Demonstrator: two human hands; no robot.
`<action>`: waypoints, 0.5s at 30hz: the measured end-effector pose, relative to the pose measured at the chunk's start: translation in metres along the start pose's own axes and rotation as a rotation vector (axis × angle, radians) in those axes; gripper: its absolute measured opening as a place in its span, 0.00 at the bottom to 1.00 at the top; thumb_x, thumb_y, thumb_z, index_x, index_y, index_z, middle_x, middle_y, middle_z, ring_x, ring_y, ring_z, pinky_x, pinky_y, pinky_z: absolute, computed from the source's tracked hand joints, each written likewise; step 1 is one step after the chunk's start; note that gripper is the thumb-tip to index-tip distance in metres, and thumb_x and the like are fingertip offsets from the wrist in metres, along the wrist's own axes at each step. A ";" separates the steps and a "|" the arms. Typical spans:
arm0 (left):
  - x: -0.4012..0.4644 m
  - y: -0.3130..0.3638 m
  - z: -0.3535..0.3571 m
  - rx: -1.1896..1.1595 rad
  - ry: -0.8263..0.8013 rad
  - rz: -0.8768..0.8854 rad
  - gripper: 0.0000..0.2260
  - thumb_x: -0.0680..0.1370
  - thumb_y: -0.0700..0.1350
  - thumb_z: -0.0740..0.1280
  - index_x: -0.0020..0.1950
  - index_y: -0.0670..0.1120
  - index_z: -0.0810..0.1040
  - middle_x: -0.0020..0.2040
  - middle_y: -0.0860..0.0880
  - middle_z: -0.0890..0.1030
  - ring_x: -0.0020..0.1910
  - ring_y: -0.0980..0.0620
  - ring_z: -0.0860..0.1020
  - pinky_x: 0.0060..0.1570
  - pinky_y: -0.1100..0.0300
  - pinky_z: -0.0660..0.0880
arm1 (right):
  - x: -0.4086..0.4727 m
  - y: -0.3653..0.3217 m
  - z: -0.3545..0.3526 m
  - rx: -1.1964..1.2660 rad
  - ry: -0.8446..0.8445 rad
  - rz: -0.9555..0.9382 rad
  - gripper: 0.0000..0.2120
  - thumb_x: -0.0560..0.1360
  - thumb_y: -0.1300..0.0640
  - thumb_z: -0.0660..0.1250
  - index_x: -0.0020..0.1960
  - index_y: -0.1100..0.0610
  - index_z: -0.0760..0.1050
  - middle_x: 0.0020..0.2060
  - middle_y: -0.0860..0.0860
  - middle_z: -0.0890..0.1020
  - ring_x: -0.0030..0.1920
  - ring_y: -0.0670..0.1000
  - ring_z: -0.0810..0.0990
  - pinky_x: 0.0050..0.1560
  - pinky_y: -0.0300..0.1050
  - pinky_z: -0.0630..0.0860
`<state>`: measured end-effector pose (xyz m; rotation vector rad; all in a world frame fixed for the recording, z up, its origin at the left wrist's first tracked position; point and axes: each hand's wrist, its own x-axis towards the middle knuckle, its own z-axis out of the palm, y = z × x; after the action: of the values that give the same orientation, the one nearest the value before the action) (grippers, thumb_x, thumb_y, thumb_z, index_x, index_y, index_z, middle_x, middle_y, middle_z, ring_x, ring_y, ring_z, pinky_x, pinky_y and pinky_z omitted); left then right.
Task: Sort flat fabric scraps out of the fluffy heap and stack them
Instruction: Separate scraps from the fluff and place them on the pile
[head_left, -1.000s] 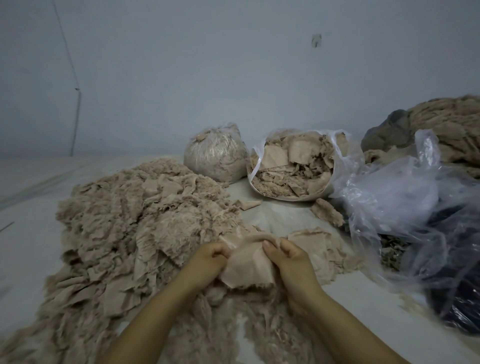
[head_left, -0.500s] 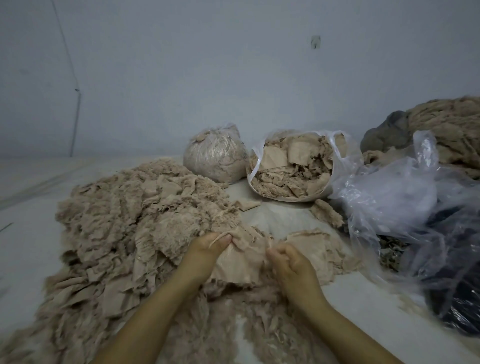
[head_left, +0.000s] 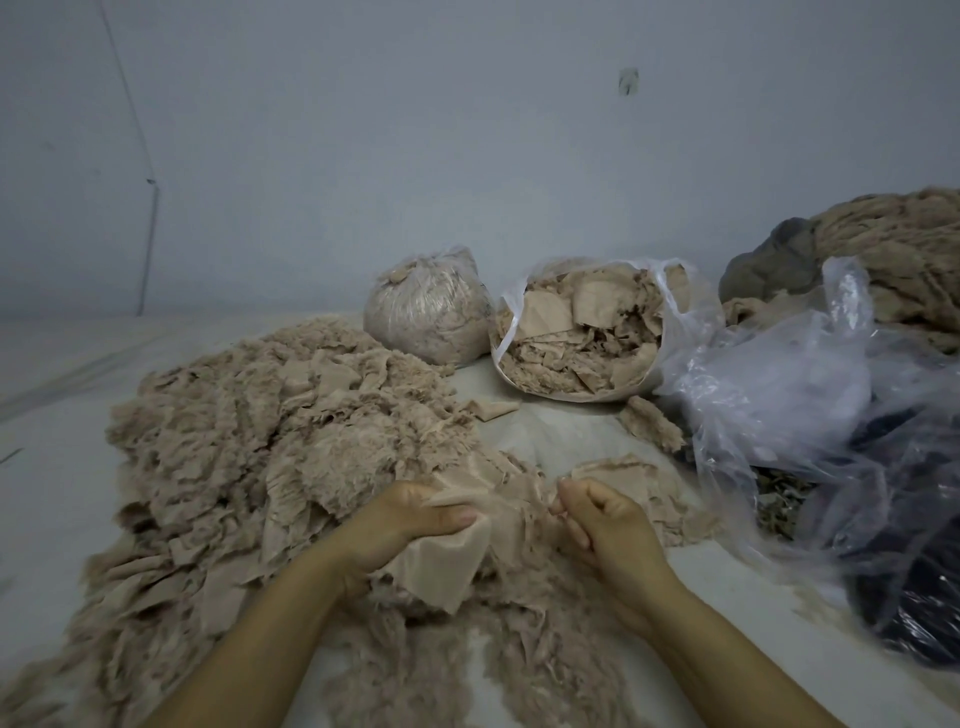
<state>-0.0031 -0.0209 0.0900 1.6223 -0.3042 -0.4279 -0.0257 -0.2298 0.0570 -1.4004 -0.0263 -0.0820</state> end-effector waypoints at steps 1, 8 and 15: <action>0.000 -0.001 -0.003 -0.031 0.000 -0.002 0.04 0.69 0.42 0.70 0.36 0.43 0.83 0.30 0.48 0.81 0.28 0.54 0.78 0.29 0.66 0.73 | 0.000 -0.001 -0.002 -0.041 -0.045 -0.003 0.16 0.73 0.46 0.64 0.34 0.57 0.75 0.21 0.50 0.68 0.21 0.46 0.60 0.21 0.35 0.57; 0.006 -0.005 0.006 0.072 -0.134 -0.036 0.10 0.67 0.43 0.73 0.46 0.40 0.82 0.41 0.44 0.82 0.39 0.50 0.79 0.40 0.61 0.75 | -0.008 0.002 0.021 -0.148 -0.262 0.041 0.08 0.75 0.51 0.68 0.45 0.56 0.79 0.22 0.52 0.74 0.20 0.46 0.68 0.22 0.36 0.65; 0.003 -0.012 -0.011 0.108 -0.139 -0.039 0.06 0.66 0.39 0.76 0.42 0.45 0.85 0.45 0.44 0.84 0.43 0.51 0.82 0.44 0.63 0.77 | -0.004 -0.005 0.002 -0.266 -0.327 0.182 0.16 0.73 0.54 0.71 0.27 0.54 0.77 0.20 0.51 0.73 0.18 0.45 0.64 0.22 0.37 0.61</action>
<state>0.0041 -0.0115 0.0780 1.7091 -0.4068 -0.5634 -0.0300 -0.2281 0.0619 -1.6636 -0.1646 0.3054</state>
